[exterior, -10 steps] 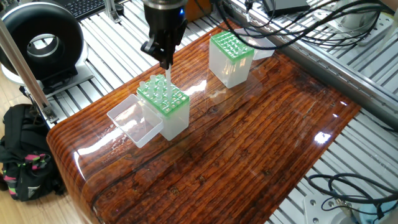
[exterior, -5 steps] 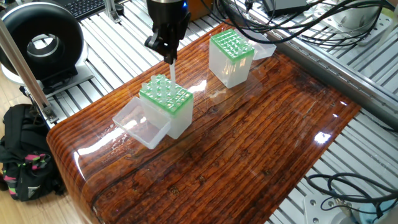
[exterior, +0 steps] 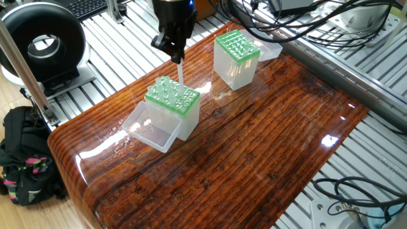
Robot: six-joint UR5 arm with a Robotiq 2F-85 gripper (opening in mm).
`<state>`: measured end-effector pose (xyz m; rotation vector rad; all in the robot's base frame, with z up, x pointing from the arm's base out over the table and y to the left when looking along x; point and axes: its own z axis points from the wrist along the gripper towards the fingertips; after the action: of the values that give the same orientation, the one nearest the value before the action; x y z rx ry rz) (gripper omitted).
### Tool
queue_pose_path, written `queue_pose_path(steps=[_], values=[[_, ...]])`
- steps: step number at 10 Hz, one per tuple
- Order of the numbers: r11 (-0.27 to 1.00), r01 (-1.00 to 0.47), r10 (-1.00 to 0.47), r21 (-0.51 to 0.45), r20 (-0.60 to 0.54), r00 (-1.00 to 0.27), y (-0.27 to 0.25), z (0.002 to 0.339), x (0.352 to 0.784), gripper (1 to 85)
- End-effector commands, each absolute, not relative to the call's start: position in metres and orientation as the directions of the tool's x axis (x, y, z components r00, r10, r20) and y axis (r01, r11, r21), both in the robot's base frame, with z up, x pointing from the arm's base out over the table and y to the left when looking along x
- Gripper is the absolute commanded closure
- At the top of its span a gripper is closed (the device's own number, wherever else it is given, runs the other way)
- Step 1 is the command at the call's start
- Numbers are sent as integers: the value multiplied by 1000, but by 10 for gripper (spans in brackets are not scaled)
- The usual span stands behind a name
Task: Transfer all large pipette tips from one holder to another
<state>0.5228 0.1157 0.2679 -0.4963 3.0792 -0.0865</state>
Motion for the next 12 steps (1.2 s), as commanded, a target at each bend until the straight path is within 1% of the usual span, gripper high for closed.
queue_pose_path(steps=[1,3,5,6,9,10,12], values=[[950,-312,-312,-34,3,-950,122,280,515,777],[950,-310,-310,-22,-6,-951,126,291,510,777],[950,-312,-312,-34,-10,-950,121,297,503,777],[948,-315,-315,-48,-10,-949,116,301,496,777],[941,-336,-337,-41,-8,-942,95,312,484,777],[934,-355,-356,-50,-12,-934,85,310,488,777],[899,-419,-425,-125,-18,-905,52,305,505,780]])
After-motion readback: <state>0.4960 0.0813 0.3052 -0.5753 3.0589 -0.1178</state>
